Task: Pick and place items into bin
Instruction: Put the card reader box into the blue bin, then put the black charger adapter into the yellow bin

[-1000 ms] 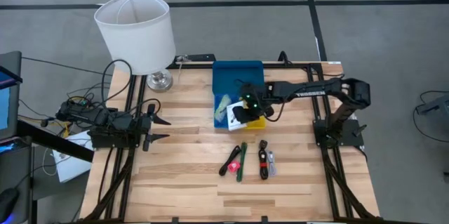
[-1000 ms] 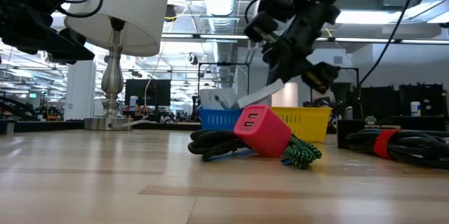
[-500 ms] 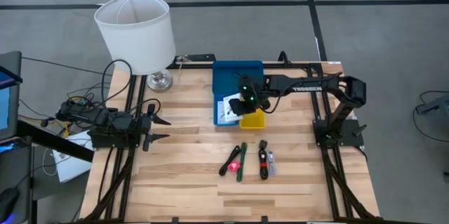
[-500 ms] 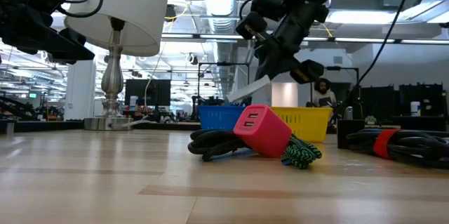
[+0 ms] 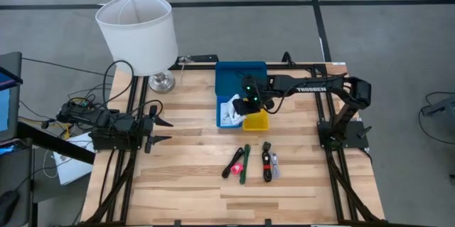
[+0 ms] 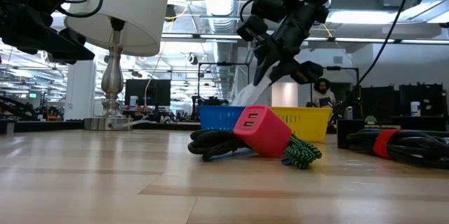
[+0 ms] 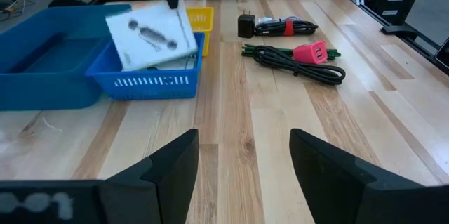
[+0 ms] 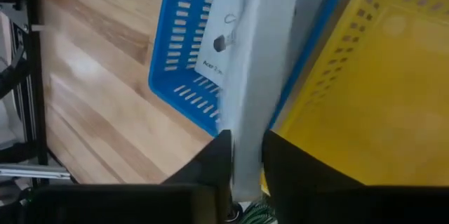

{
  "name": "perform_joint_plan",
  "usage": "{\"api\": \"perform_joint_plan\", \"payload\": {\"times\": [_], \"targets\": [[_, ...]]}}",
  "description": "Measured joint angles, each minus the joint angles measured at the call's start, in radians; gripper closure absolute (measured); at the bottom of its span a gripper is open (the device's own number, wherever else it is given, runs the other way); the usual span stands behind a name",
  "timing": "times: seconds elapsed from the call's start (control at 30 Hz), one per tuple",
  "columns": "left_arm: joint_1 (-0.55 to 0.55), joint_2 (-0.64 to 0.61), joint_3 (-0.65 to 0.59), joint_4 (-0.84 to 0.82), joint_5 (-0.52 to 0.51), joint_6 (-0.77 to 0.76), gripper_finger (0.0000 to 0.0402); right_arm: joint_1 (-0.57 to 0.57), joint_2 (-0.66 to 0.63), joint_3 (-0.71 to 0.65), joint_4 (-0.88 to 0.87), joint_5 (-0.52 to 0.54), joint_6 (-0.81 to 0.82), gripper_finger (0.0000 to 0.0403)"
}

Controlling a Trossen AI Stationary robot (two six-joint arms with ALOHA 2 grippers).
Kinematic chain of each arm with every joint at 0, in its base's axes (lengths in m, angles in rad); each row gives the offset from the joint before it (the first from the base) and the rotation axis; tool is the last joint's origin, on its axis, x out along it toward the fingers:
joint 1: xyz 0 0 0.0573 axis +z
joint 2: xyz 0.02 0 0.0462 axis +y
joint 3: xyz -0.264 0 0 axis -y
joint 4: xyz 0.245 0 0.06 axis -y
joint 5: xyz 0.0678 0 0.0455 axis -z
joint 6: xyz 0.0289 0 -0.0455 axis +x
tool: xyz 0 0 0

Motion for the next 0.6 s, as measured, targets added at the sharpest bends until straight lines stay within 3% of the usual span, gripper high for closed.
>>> {"api": "perform_joint_plan", "payload": {"times": [0.4, 0.6], "targets": [[0.0, 0.0, 0.0, 0.0, 0.0, 0.0, 0.0189, 0.0, 0.0, 0.0, 0.087, 0.015, -0.001, 0.0235], [0.0, 0.0, 0.0, -0.001, 0.0, 0.0, 0.0189, 0.0, 0.0, 0.0, 0.192, -0.096, -0.001, 0.0228]]}}
